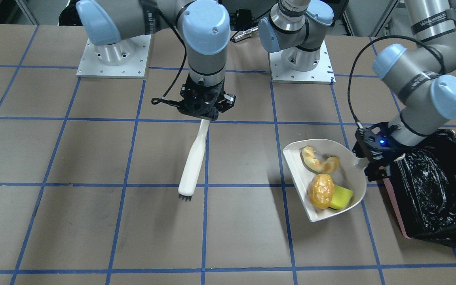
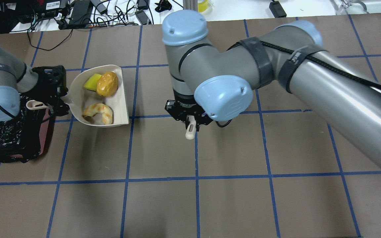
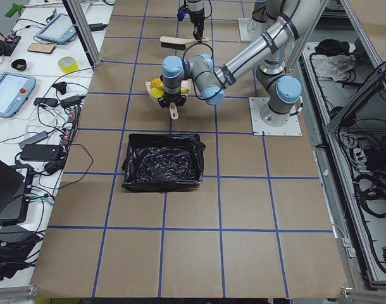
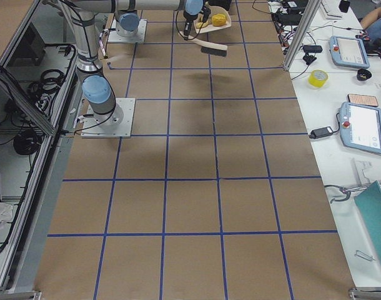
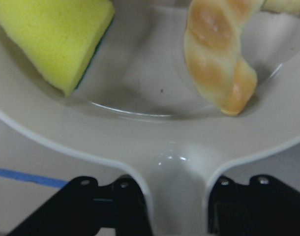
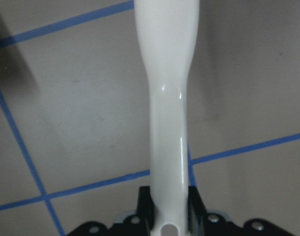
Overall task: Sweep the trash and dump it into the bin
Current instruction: 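Lift the dustpan over the bin with the left gripper while the right withdraws, then tilt the dustpan to dump the items into the black bin with the left gripper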
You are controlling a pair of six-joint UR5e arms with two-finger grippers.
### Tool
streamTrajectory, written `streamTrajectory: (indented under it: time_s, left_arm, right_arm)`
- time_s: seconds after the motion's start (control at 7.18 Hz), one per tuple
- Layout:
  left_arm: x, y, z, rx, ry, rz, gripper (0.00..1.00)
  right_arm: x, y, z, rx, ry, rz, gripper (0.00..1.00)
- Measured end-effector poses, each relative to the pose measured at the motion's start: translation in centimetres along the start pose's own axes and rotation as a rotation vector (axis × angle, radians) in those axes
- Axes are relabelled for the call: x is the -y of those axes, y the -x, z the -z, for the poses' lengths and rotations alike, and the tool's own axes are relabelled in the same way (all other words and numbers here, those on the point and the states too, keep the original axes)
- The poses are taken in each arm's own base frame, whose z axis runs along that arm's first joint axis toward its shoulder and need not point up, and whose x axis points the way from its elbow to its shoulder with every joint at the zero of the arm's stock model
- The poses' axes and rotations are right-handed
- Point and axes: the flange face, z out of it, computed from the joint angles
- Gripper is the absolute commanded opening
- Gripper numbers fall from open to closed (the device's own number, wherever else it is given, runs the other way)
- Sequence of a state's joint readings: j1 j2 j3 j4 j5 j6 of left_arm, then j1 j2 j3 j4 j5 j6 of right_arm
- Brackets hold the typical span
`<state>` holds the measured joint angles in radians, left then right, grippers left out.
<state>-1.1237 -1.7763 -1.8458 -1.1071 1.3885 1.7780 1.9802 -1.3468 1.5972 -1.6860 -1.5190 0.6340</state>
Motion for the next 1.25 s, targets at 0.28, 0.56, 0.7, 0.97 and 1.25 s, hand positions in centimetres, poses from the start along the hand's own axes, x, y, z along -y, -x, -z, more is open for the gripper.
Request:
streamTrajectory:
  time_s: [0.28,0.56,0.7,0.97,1.25]
  left_arm:
    - [-6.3,2.4,7.6,-0.022,-0.037,0.132,0.0]
    - [-16.0,1.8,11.4,-0.01,-0.041,0.312,0.0]
    - [-21.2,0.5,12.3,-0.002,-0.037,0.411,0.0]
    - [-29.3,-2.4,12.9,-0.009,0.009,0.568,0.0]
    - [-32.7,-3.2,13.7,-0.01,0.1,0.61,0.0]
  right_arm:
    - [5.8,-6.7,0.8,-0.017,-0.012,0.039,0.0]
    - [11.3,-14.9,0.3,-0.009,0.005,0.083,0.0]
    - [13.4,-19.1,-0.4,0.001,0.011,0.103,0.0]
    - [16.5,-27.0,-1.8,0.025,0.017,0.135,0.0]
    - [18.1,-33.0,-4.0,0.027,-0.012,0.17,0.0]
